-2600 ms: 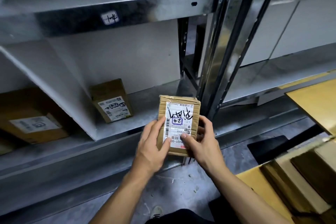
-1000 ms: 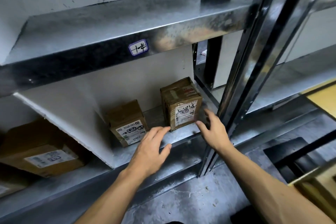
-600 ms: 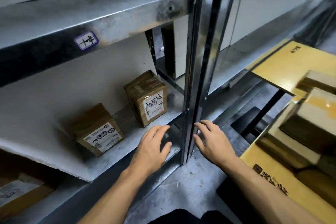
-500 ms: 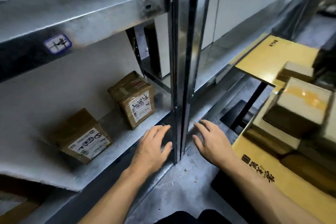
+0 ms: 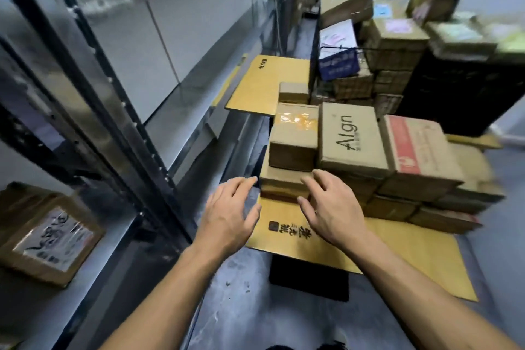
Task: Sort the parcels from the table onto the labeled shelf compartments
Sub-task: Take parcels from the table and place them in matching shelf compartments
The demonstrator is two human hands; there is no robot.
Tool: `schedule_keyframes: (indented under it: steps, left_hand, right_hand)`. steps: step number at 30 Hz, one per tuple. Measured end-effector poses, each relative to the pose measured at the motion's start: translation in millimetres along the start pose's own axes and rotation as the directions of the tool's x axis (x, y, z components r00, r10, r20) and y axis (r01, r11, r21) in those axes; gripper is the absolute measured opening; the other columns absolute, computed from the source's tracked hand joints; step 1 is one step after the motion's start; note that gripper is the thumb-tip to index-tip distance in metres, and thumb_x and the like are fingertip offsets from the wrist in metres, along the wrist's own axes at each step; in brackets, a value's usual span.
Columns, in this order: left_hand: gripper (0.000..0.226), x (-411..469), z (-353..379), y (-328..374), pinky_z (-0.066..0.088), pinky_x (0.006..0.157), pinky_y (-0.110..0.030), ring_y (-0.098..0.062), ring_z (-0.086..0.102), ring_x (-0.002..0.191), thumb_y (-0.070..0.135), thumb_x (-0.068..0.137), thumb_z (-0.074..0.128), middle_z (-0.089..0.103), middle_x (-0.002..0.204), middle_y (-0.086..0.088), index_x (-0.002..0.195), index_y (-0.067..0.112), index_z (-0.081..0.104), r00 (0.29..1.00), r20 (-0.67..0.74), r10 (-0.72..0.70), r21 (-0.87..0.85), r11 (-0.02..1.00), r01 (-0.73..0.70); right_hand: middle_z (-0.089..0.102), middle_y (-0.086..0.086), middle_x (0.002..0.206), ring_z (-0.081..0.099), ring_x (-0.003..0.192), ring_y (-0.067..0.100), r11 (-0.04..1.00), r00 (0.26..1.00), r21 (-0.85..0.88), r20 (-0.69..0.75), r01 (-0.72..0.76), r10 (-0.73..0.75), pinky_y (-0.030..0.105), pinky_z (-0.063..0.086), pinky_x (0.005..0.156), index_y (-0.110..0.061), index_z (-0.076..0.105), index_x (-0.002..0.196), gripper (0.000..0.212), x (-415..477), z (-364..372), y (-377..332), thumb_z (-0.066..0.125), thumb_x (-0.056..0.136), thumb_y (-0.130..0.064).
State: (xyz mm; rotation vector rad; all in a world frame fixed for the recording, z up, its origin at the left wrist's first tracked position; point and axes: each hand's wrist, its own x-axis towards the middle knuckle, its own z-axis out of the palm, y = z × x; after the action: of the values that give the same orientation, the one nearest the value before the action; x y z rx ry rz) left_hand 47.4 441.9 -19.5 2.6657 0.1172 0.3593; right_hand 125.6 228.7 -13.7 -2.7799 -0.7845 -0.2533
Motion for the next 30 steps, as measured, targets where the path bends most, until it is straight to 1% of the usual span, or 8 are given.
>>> schedule_keyframes:
  steps: [6,8,13,17,20,24,27,30]
  left_hand:
    - [0.053,48,38,84,0.037,0.106,-0.036,-0.018,0.045,0.122,0.037,0.09,0.058,0.052,0.133,0.002,0.14,0.024,0.047,0.981,0.022,0.194,-0.042,0.98,-0.193]
    - [0.054,61,54,116,0.032,0.107,-0.034,-0.017,0.043,0.124,0.04,0.091,0.056,0.05,0.136,0.002,0.141,0.025,0.044,0.973,0.021,0.229,-0.043,0.973,-0.228]
    - [0.054,94,98,205,0.035,0.108,-0.037,-0.017,0.043,0.125,0.042,0.09,0.057,0.05,0.136,0.002,0.141,0.028,0.044,0.948,0.018,0.317,-0.062,0.947,-0.316]
    - [0.055,124,133,280,0.036,0.107,-0.037,-0.013,0.04,0.126,0.052,0.092,0.043,0.045,0.142,0.007,0.143,0.033,0.038,0.914,0.03,0.405,-0.047,0.914,-0.403]
    - [0.052,141,162,314,0.04,0.105,-0.037,-0.013,0.041,0.123,0.05,0.093,0.043,0.043,0.141,0.009,0.142,0.034,0.038,0.903,0.072,0.424,-0.044,0.906,-0.422]
    - [0.05,138,199,337,0.035,0.108,-0.034,-0.01,0.036,0.127,0.053,0.093,0.04,0.037,0.141,0.016,0.14,0.04,0.035,0.899,0.168,0.404,-0.028,0.914,-0.405]
    - [0.05,158,206,356,0.029,0.11,-0.033,-0.009,0.031,0.13,0.053,0.094,0.04,0.037,0.142,0.014,0.142,0.039,0.035,0.909,0.157,0.386,-0.015,0.921,-0.389]
    - [0.051,161,214,367,0.032,0.111,-0.034,-0.01,0.033,0.129,0.051,0.094,0.042,0.039,0.142,0.011,0.142,0.036,0.037,0.917,0.179,0.357,-0.021,0.933,-0.359]
  right_hand:
    - [0.057,0.015,0.132,0.055,0.12,0.035,0.983,0.977,-0.029,-0.117,-0.181,0.177,0.047,0.048,0.099,-0.015,0.059,0.132,0.045,-28,-42,87,0.063,0.092,-0.036]
    - [0.057,0.016,0.133,0.056,0.119,0.036,0.972,0.961,-0.032,-0.158,-0.233,0.225,0.048,0.05,0.096,-0.015,0.059,0.131,0.045,-40,-56,122,0.064,0.091,-0.035]
    - [0.061,0.016,0.123,0.059,0.109,0.039,0.948,0.927,-0.034,-0.224,-0.317,0.301,0.05,0.053,0.088,-0.013,0.06,0.128,0.044,-67,-82,219,0.067,0.089,-0.031]
    - [0.061,0.016,0.127,0.058,0.116,0.038,0.912,0.885,-0.022,-0.252,-0.41,0.391,0.048,0.049,0.097,-0.013,0.064,0.124,0.041,-73,-98,306,0.072,0.087,-0.03]
    - [0.046,0.012,0.146,0.044,0.133,0.033,0.861,0.859,-0.006,-0.077,-0.508,0.506,0.045,0.04,0.106,-0.023,0.052,0.14,0.049,-72,-93,358,0.057,0.096,-0.044]
    - [0.033,0.005,0.153,0.039,0.134,0.031,0.822,0.819,0.061,0.145,-0.567,0.555,0.044,0.042,0.105,-0.033,0.039,0.147,0.054,-80,-62,393,0.044,0.099,-0.056]
    - [0.035,0.007,0.151,0.043,0.132,0.032,0.8,0.808,0.143,0.206,-0.583,0.552,0.04,0.041,0.103,-0.035,0.036,0.15,0.054,-65,-56,407,0.043,0.1,-0.055]
    - [0.038,0.012,0.15,0.044,0.133,0.033,0.724,0.772,0.268,0.253,-0.636,0.584,0.038,0.041,0.105,-0.036,0.032,0.153,0.056,-64,-46,415,0.046,0.101,-0.05]
